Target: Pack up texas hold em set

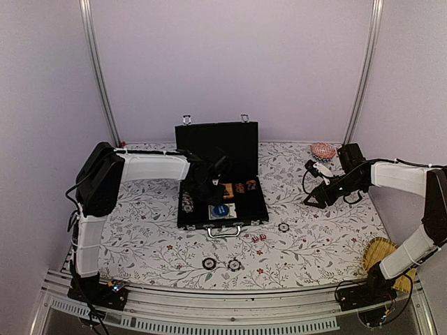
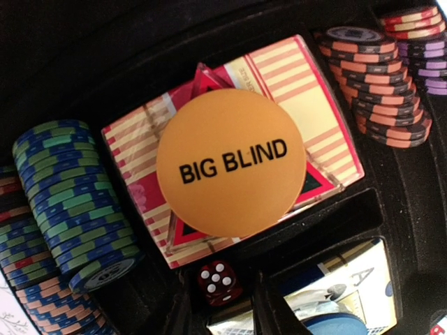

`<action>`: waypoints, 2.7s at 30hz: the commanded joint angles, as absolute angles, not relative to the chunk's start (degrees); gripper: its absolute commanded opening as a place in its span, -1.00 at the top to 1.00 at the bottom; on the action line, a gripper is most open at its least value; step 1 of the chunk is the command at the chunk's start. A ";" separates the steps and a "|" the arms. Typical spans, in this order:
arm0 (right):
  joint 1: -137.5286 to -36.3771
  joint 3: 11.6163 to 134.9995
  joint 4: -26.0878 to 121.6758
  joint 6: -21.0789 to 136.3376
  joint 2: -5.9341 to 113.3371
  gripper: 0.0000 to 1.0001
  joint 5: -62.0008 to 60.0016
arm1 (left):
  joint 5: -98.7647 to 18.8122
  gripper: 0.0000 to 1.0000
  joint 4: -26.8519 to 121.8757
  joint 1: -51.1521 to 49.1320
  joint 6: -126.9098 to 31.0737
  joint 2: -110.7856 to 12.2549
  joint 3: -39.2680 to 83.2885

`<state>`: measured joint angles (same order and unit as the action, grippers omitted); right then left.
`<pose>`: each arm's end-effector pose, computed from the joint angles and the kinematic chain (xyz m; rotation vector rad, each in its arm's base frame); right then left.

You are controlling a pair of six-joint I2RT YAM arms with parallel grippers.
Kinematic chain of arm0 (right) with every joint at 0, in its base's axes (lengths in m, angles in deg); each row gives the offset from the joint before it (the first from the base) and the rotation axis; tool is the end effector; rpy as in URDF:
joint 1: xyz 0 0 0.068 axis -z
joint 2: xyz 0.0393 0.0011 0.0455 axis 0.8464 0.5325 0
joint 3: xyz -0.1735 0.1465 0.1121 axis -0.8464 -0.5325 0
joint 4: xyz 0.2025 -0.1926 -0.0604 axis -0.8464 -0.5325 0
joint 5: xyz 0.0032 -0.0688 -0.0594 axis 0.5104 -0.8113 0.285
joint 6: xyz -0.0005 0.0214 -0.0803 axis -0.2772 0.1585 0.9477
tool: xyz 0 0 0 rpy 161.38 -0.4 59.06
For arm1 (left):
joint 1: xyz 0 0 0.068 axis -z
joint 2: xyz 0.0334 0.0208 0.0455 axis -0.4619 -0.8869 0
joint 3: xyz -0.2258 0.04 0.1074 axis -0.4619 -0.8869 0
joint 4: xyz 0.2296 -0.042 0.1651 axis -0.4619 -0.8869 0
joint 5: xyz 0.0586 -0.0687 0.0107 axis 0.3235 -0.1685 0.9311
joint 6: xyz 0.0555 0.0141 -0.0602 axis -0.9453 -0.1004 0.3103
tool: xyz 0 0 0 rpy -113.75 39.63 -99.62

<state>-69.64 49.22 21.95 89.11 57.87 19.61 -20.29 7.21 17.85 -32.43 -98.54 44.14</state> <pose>0.3132 0.1006 0.1363 -0.9492 2.3397 0.5548 0.3445 -0.3285 0.0935 0.3820 2.6964 -0.0846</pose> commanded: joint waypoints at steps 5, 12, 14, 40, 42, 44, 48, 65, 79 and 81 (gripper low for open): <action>-69.51 50.16 21.32 89.49 58.59 -0.24 20.80 | -18.64 0.32 8.75 17.05 -31.92 -93.92 41.51; -69.52 50.07 21.23 89.58 58.53 -0.24 20.78 | -21.34 0.55 8.65 16.63 -32.32 -96.03 41.86; -69.52 50.07 21.16 89.66 58.56 -0.24 20.88 | -22.12 0.57 9.03 16.68 -32.34 -96.39 41.85; -69.49 50.31 20.97 89.76 59.15 -0.24 20.98 | -20.39 0.67 10.13 15.82 -31.11 -97.52 40.91; -69.52 50.31 20.96 89.76 59.11 -0.24 20.99 | -18.96 0.67 9.09 15.47 -30.92 -97.33 40.61; -69.47 50.31 20.92 89.76 59.15 -0.24 21.02 | -17.14 0.67 8.16 15.20 -30.49 -96.62 40.19; -69.52 50.30 20.97 89.76 59.11 -0.24 21.11 | -15.78 0.63 8.30 15.01 -30.30 -93.71 38.72; -69.56 50.41 20.75 89.71 59.15 -0.24 21.56 | -28.01 0.26 11.45 25.67 -43.26 -82.79 41.34; -69.52 50.17 20.75 89.58 58.50 -0.24 20.99 | -37.43 0.09 4.36 34.11 -52.24 -95.85 48.66; -69.52 50.29 20.79 89.65 58.56 -0.24 20.93 | -37.83 0.09 4.36 34.40 -52.72 -97.52 49.53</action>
<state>-69.64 49.25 21.39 89.31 58.33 20.46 -35.88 6.08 34.42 -50.68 -95.50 46.42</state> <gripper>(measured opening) 0.620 0.455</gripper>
